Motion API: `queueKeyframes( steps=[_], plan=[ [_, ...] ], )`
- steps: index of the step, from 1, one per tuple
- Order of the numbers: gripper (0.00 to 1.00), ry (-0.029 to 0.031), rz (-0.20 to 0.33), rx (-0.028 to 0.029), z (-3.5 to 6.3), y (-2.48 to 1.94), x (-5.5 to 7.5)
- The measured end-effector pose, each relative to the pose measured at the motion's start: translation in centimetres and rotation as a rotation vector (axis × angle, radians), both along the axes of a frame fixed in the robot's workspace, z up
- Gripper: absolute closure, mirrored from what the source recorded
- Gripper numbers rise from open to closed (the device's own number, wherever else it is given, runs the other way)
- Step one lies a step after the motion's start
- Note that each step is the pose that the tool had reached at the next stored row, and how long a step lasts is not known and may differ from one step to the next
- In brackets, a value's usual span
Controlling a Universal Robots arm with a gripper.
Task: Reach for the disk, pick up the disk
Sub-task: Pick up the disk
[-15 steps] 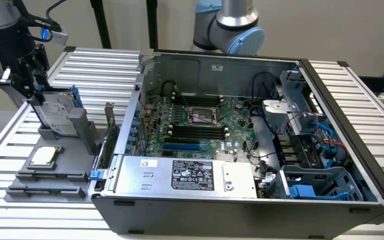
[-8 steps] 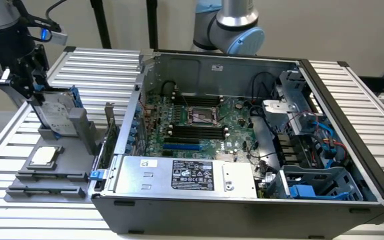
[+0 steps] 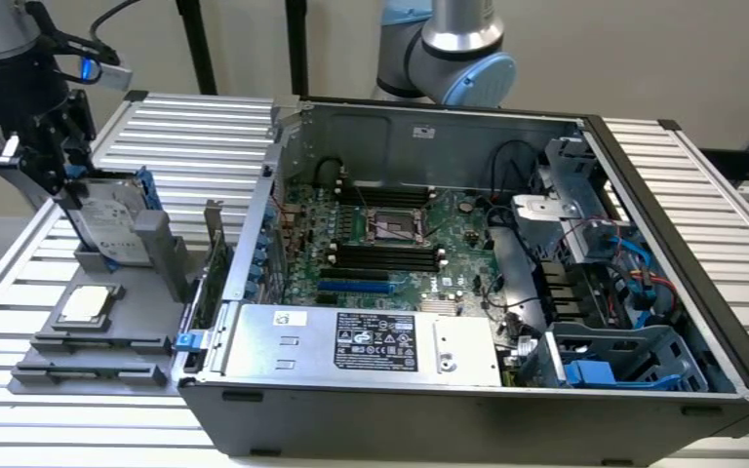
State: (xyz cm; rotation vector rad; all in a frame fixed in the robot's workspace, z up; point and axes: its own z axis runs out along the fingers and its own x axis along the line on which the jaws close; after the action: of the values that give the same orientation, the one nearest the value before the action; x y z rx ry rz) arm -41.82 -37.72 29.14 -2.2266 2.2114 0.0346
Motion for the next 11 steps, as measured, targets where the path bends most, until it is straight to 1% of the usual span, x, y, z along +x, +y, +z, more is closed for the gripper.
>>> queueKeyframes(
  steps=[2, 4, 5, 6, 7, 9, 11],
  plan=[
    [0.46, 0.0, 0.0, -0.0032, -0.01, 0.0, -0.01],
    [0.46, -0.0001, 0.0, -0.0048, -0.02, 0.0, -0.01],
    [0.48, 0.0, 0.0, -0.0057, -0.01, 0.0, 0.0],
    [0.55, 0.0, 0.0, -0.0066, -0.01, 0.0, 0.0],
    [0.55, 0.0, -0.001, -0.0078, -0.01, 0.0, 0.0],
    [0.66, 0.0001, -0.001, -0.0101, -0.01, 0.0, 0.0],
    [0.67, 0.0, -0.003, -0.0113, -0.01, 0.0, 0.0]
  ],
)
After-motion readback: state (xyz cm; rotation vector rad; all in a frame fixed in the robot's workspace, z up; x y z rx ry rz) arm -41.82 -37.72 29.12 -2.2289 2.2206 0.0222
